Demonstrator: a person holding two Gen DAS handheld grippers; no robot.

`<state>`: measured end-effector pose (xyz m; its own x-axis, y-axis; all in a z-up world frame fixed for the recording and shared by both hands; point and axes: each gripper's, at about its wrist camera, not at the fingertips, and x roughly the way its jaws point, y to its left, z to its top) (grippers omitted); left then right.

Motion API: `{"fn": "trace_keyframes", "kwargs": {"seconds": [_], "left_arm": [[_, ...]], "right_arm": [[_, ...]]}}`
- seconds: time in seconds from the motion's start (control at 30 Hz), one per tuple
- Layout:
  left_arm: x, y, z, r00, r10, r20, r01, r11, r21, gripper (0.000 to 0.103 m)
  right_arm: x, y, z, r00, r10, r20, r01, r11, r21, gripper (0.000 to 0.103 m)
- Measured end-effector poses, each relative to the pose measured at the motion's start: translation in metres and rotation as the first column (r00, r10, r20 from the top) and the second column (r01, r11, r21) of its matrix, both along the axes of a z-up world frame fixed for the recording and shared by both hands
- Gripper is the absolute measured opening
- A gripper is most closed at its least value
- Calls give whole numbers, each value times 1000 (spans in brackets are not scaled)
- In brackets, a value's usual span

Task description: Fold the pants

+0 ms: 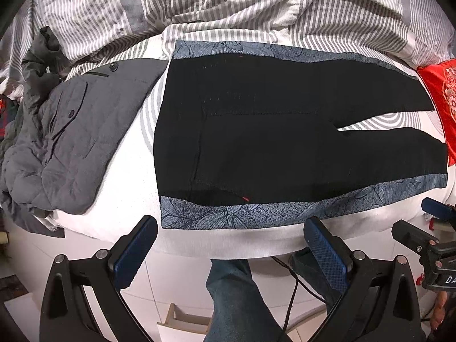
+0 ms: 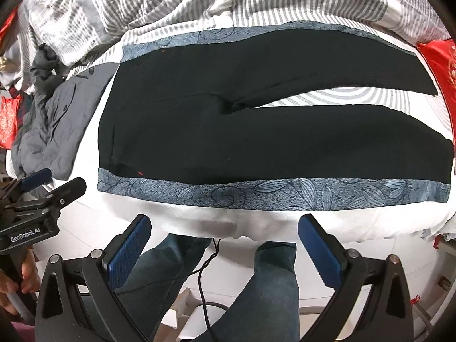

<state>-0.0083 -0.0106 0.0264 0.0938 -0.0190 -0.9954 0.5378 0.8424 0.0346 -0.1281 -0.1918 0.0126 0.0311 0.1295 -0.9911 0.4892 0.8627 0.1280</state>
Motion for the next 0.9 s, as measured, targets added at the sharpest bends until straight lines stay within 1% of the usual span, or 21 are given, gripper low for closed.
{"fn": "trace_keyframes", "kwargs": {"seconds": [0.27,0.73,0.9], "left_arm": [[-4,-6,6,1000,-16,24,16,1000,1,103],[-14,-6,9,999,3,42,-4,1000,4,103],[-20,-6,10,998,37,55,-37,999,4,103]], "right_arm": [[-2,-5,2,1000,-7,10,7,1000,-6,103],[-7,-8,3,1000,18,23,-18,1000,-5,103],[-11,-10,3,998,49,40,-49,999,1,103]]}}
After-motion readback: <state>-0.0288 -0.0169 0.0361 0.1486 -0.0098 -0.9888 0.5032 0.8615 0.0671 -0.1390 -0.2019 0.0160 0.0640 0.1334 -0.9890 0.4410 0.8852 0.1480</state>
